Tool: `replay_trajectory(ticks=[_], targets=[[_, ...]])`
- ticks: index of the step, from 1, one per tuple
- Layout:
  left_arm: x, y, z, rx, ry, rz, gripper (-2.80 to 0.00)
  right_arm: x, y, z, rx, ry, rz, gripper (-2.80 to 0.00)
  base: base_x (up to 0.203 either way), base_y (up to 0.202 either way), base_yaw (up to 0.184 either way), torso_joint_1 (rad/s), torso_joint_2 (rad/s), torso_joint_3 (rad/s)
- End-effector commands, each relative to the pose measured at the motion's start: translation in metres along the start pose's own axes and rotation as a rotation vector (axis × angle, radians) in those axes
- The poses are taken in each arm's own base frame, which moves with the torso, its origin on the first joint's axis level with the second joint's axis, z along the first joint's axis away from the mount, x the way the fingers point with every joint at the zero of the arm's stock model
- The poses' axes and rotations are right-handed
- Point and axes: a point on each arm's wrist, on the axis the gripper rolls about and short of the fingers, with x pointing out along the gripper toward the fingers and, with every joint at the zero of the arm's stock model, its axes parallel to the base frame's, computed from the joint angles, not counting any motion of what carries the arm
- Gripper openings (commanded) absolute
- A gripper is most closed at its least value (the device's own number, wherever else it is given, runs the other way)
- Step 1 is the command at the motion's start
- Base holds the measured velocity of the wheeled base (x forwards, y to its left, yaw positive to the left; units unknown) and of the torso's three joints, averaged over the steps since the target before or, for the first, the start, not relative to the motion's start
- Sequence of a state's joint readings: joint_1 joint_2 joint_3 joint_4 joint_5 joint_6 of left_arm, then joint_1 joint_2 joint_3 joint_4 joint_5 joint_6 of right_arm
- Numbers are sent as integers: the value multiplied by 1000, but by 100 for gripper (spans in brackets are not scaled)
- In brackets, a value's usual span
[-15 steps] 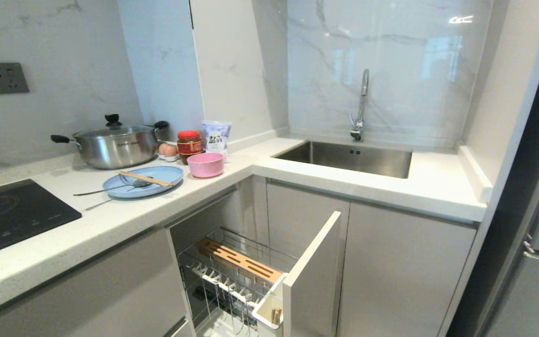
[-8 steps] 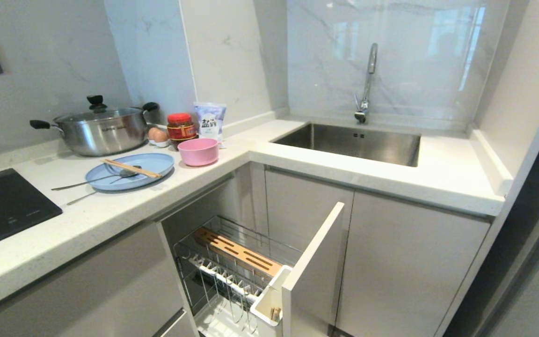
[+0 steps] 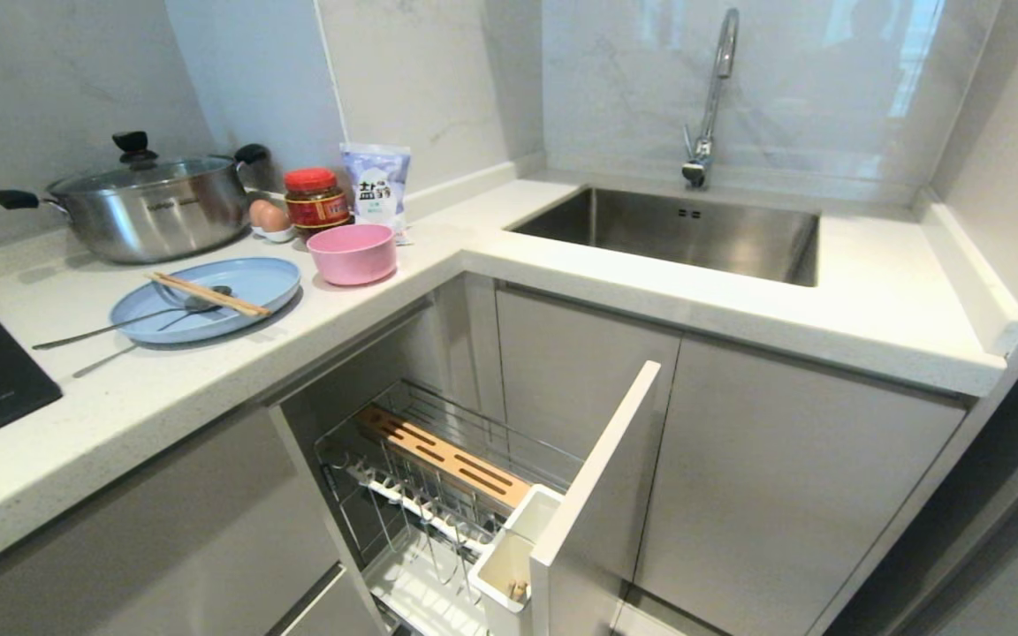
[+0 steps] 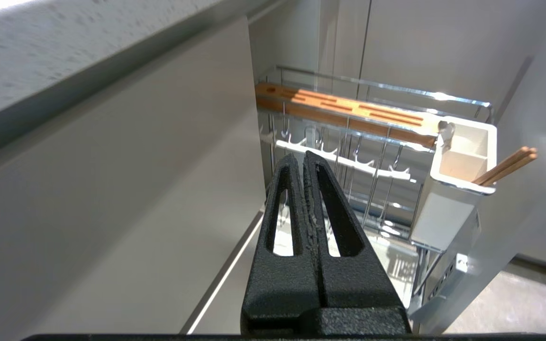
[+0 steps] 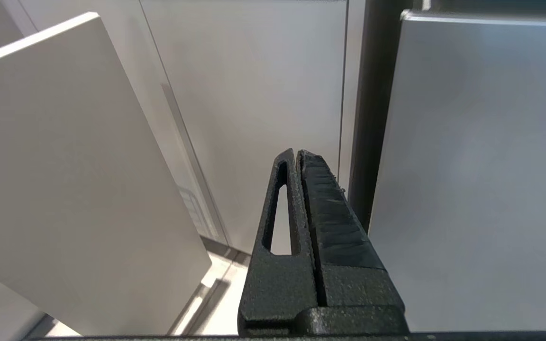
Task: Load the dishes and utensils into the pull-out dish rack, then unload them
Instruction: Pick up the chopsticks and place it in the cupboard
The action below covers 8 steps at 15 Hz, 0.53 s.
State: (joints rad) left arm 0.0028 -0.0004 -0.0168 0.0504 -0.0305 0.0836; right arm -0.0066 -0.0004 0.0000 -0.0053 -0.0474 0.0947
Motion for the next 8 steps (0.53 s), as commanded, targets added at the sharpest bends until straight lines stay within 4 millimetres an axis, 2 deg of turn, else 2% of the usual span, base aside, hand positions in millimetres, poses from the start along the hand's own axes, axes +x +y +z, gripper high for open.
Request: replay_trajectory(ticks=[1,8], targets=[[0,0,0,1,1,0,-280,0,0,0,1,-5,1,-280,0,0,0,2,6,-202],[0,0,0,1,2,0,-280,0,0,0,1,-5,1,-280,0,0,0,4,2,-197]])
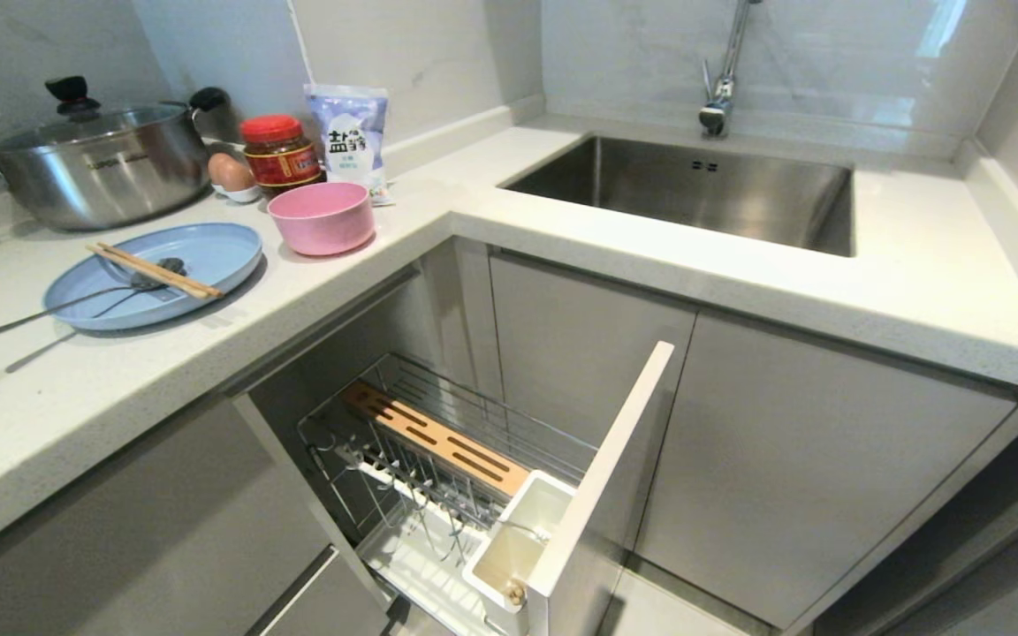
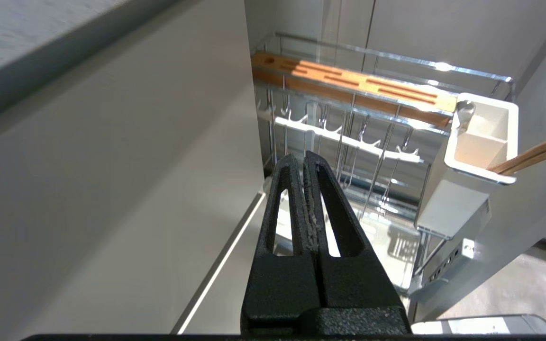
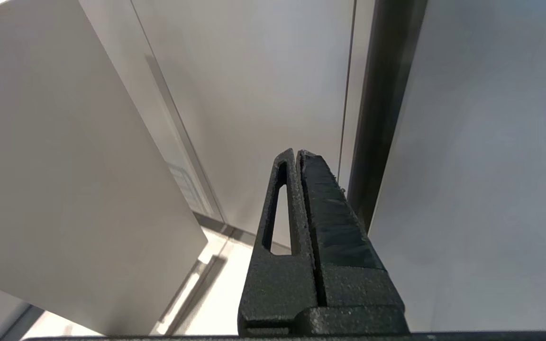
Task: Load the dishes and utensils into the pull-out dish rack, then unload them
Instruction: Pick up the chopsticks and place it in the cupboard
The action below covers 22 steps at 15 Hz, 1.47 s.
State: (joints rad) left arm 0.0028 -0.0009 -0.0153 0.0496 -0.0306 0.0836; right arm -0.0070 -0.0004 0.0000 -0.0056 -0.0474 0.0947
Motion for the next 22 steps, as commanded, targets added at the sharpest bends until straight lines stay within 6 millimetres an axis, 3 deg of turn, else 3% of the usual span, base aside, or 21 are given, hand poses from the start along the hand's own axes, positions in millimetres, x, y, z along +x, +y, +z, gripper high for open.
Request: replay_trajectory(ticks=[1,22], targets=[[0,0,0,1,0,0,-280,0,0,0,1,-4,0,-280,0,0,0,2,0,-199],[0,0,0,-11,-5,3,-280,0,0,0,0,-4,0,-280,0,0,0,1,2,-168]])
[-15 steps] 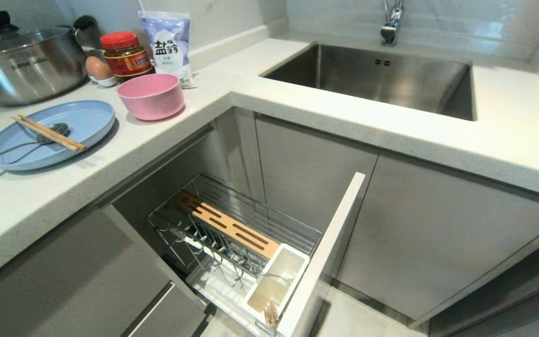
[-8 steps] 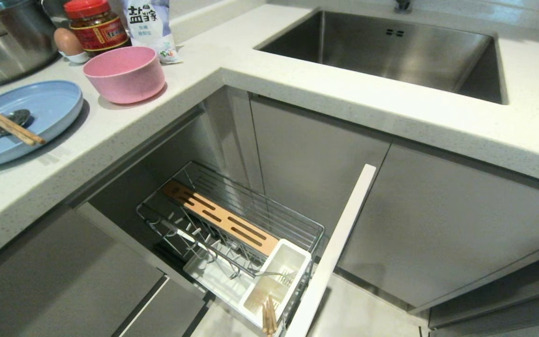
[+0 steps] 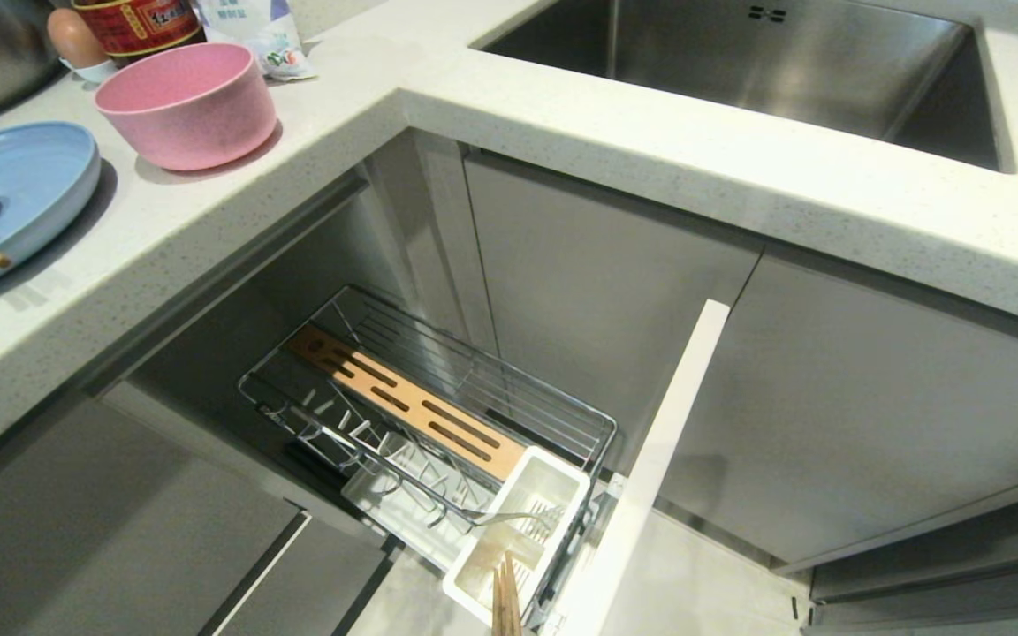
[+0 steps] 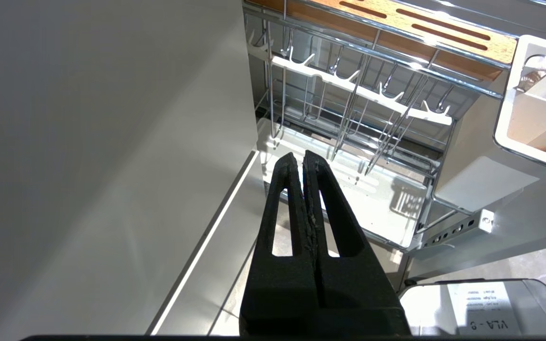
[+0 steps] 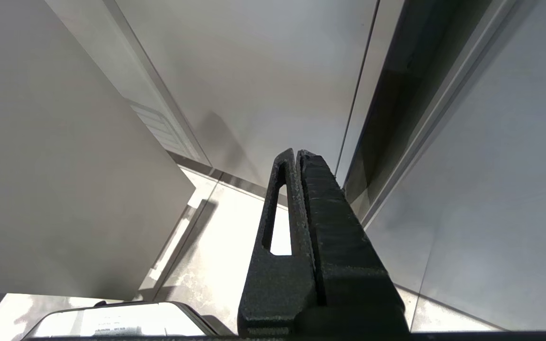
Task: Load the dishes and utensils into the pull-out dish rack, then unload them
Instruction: Pick up the chopsticks and place it in the cupboard
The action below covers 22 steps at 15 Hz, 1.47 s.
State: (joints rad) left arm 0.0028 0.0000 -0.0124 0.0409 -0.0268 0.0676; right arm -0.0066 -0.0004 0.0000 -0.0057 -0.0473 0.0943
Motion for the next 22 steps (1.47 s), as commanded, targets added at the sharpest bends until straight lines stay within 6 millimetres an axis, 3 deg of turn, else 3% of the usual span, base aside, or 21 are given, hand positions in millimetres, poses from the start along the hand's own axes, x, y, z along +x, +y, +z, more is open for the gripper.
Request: replay_trajectory(ticks=[1,3,9,11,13,15,17,22], targets=[[-1,0,4,14,-16,-3,-280,0,0,0,1,-4,0,-280,0,0,0,0,0,0],[-11,2,32,19,-127,5,-280,0,0,0,1,-4,0,-280,0,0,0,0,0,0],[-98,8,167,52,-453,33,-280,0,0,0,0,-3,0,-280,0,0,0,0,0,0],[-107,11,218,63,-487,40,-280,0,0,0,1,-4,0,-280,0,0,0,0,0,0],[-86,13,263,70,-449,58,-280,0,0,0,1,-3,0,-280,0,0,0,0,0,0],[-48,14,303,67,-386,97,-280,0,0,0,1,-5,1,-280,0,0,0,0,0,0],[-10,19,329,17,-334,106,-280,0,0,0,1,-4,0,-280,0,0,0,0,0,0],[80,32,346,-221,-177,86,-280,0,0,0,1,-4,0,-280,0,0,0,0,0,0]])
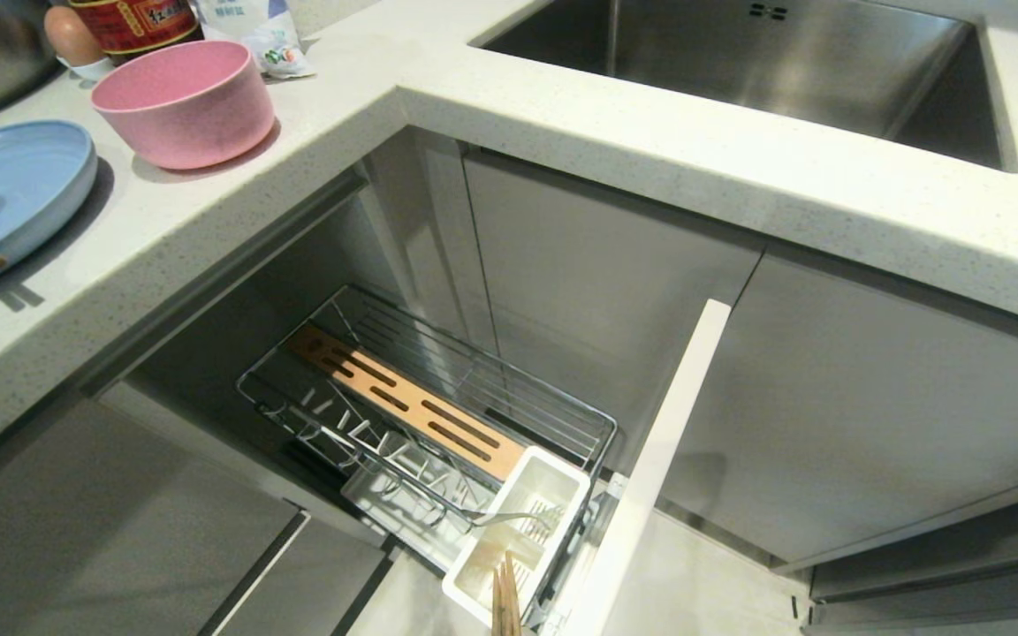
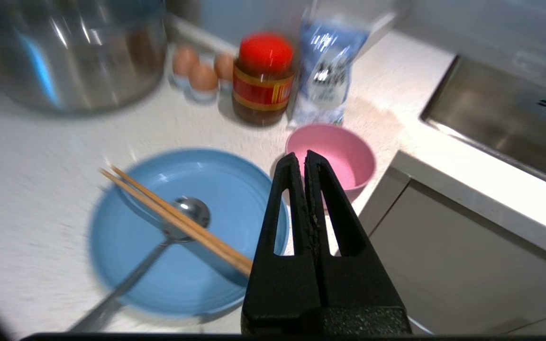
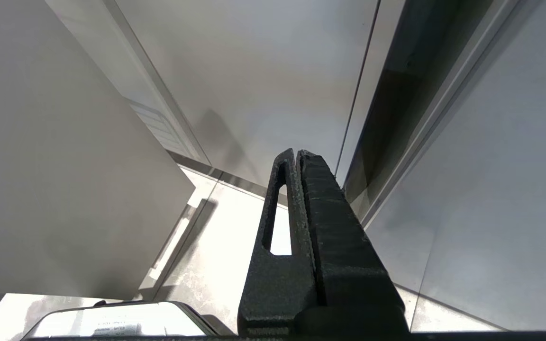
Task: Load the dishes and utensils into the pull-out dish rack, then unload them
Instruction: Pick up the chopsticks and place it in the cupboard
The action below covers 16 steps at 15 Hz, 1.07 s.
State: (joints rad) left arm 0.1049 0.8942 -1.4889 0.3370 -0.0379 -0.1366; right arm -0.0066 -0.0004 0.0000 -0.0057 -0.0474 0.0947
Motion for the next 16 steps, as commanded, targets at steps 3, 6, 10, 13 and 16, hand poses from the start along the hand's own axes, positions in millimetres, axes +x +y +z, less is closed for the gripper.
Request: replay_trajectory(ticks=[3,6,10,13,16], targets=[[89,8,-20,-104,149,151,-280,0,0,0,1,-5,-1,-280,0,0,0,0,0,0],[98,0,-23,-177,219,174,-280,0,0,0,1,-4,1,-280,0,0,0,0,0,0],[107,-2,-28,-231,375,281,-280,0,0,0,1,-3,-1,-280,0,0,0,0,0,0],[106,-2,-30,-244,463,329,-280,0,0,0,1,-5,-1,-280,0,0,0,0,0,0],[111,-1,-37,-231,545,384,-280,0,0,0,1,-3,0,-280,0,0,0,0,0,0]])
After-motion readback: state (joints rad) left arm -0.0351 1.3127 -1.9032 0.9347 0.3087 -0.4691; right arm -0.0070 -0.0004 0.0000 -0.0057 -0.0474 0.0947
